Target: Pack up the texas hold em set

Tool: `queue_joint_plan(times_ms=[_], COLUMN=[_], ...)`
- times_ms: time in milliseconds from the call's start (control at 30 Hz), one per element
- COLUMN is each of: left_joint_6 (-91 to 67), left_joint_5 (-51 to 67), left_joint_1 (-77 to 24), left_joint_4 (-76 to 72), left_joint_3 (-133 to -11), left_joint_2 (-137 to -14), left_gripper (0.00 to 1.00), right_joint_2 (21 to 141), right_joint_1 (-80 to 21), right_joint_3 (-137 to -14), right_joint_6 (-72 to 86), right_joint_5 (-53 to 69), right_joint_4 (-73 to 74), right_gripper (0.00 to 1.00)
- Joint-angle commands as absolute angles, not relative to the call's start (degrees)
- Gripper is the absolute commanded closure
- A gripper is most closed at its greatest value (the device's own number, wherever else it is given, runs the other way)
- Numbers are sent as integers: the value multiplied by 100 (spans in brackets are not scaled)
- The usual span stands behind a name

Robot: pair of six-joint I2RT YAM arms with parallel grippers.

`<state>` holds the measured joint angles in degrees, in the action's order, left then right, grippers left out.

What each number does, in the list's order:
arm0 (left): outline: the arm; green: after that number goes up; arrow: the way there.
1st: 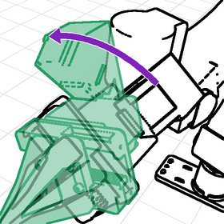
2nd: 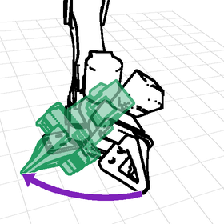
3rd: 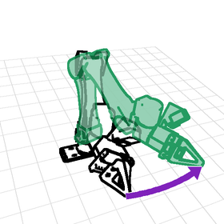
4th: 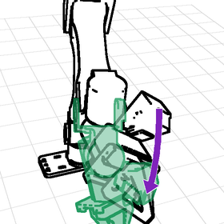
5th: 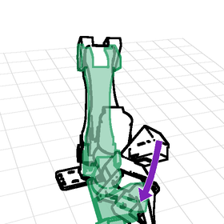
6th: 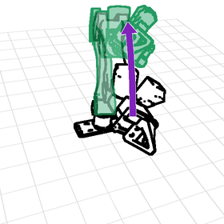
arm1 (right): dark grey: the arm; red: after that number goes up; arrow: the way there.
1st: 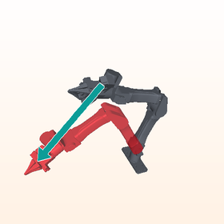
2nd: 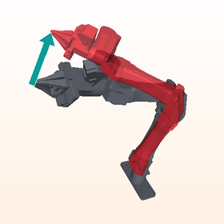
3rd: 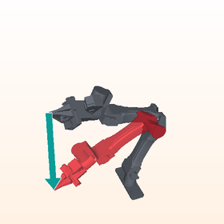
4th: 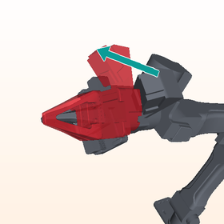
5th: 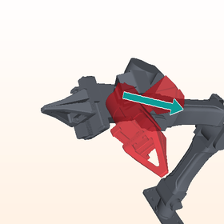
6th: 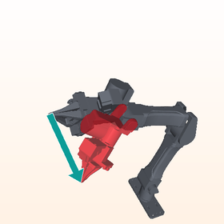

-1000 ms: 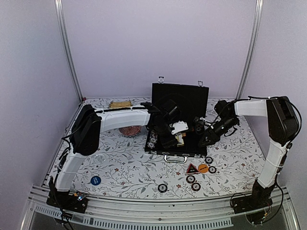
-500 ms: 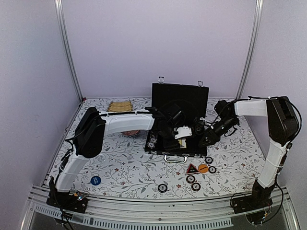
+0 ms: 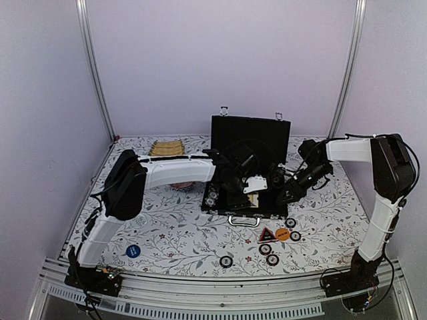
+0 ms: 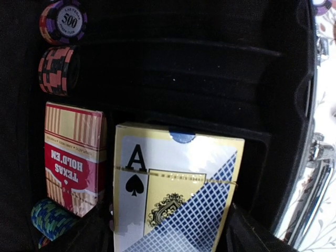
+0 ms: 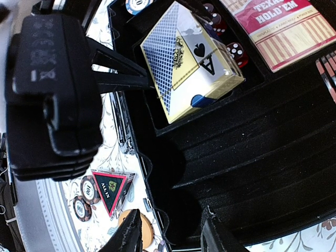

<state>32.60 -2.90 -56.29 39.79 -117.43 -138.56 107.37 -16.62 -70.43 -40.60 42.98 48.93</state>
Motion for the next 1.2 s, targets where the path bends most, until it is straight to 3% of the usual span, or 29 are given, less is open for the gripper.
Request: queue_joint_plan(times_ms=[0, 333, 700, 1167], left_joint_6=[3307, 2211, 14, -376], left_joint_5=[-188, -177, -550, -597], left_joint_1=[-5868, -5785, -5217, -5164], left_joint_4=[4199, 2748, 2054, 1649], left_joint_3=[-11664, -9764, -7538, -6842], left_joint_2=[-13300, -11369, -10208, -9905], left_gripper=[22, 24, 36, 35], right_joint_2=[10702, 10424, 11332, 12684], right_joint_1=[-1701, -1854, -2344, -3019], right_joint_3=[-7186, -7641, -8593, -9137], right_joint_6=[-4069, -3403, -3035, -2733], right_joint_5=[4471, 4037, 3538, 3706], right_joint_4=[4962, 4336, 4187, 4366], right_gripper=[60, 64, 73, 71])
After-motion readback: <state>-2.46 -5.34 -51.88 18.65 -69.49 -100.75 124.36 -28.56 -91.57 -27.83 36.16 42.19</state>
